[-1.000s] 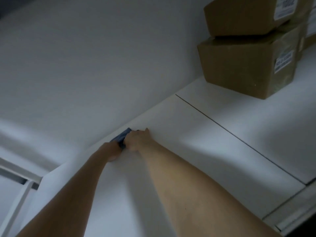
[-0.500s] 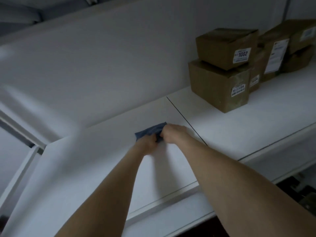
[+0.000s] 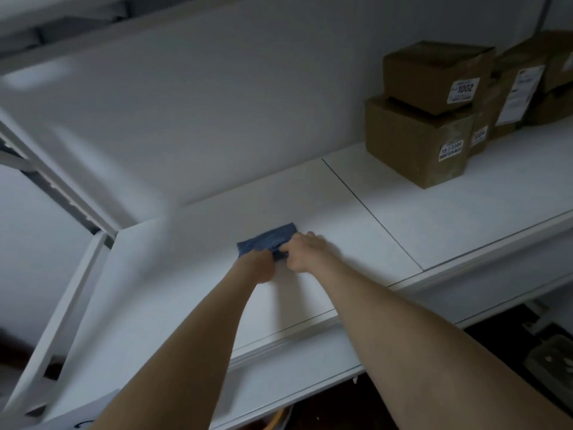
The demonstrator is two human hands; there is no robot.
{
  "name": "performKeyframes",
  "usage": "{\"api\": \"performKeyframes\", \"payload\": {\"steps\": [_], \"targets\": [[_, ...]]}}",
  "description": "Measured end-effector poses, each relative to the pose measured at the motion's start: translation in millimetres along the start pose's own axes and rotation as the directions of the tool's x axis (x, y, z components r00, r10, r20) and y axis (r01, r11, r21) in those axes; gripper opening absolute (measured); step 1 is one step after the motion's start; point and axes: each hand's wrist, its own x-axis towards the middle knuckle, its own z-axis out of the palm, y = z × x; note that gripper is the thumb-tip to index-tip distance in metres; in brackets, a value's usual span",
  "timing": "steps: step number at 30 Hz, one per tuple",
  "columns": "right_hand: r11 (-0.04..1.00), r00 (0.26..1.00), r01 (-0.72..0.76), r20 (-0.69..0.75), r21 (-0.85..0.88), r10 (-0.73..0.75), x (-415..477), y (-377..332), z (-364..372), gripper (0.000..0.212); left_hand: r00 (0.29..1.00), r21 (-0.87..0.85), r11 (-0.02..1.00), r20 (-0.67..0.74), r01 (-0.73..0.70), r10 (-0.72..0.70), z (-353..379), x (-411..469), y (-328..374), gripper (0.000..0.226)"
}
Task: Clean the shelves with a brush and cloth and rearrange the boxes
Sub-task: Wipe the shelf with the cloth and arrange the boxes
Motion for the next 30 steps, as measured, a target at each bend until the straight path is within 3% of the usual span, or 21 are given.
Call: {"api": "performKeyframes", "payload": {"steps": [6, 9, 11, 15, 21, 27, 30], "targets": [[0.987, 0.98, 0.158, 0.123, -0.032, -0.153, 16, -106, 38, 0.049, 0.977, 0.084, 0.981, 0.108, 0.177, -0.186, 12, -22, -104, 0.037], [0.984, 0.975, 0.172, 0.151, -0.05, -0.163, 16, -142, 49, 0.046, 0.963, 0.107, 0.973, 0.158, 0.203, -0.218, 10, -38, -129, 0.046], [0.988, 0.982, 0.148, 0.121, -0.037, -0.143, 16, -146, 48, 0.043, 0.967, 0.066, 0.976, 0.142, 0.206, -0.213, 10, -39, -137, 0.038], [0.997, 0.996, 0.075, 0.048, -0.021, -0.074, 14, -124, 37, 0.042, 0.99, -0.058, 0.989, 0.048, 0.139, -0.136, 7, -37, -116, 0.033], [0.989, 0.987, -0.146, -0.07, 0.011, 0.147, 1, -49, 11, 0.043, 1.0, -0.201, 0.98, -0.006, -0.013, 0.012, -5, -40, -35, 0.031], [0.936, 0.939, -0.344, -0.026, -0.077, 0.343, -26, 26, -16, 0.041, 0.994, -0.394, 0.914, -0.004, -0.101, 0.108, -11, -47, 45, 0.037], [0.924, 0.932, -0.352, 0.04, -0.15, 0.361, -33, 37, -21, 0.034, 0.979, -0.25, 0.949, 0.023, -0.191, 0.203, -9, -49, 47, 0.029]]}}
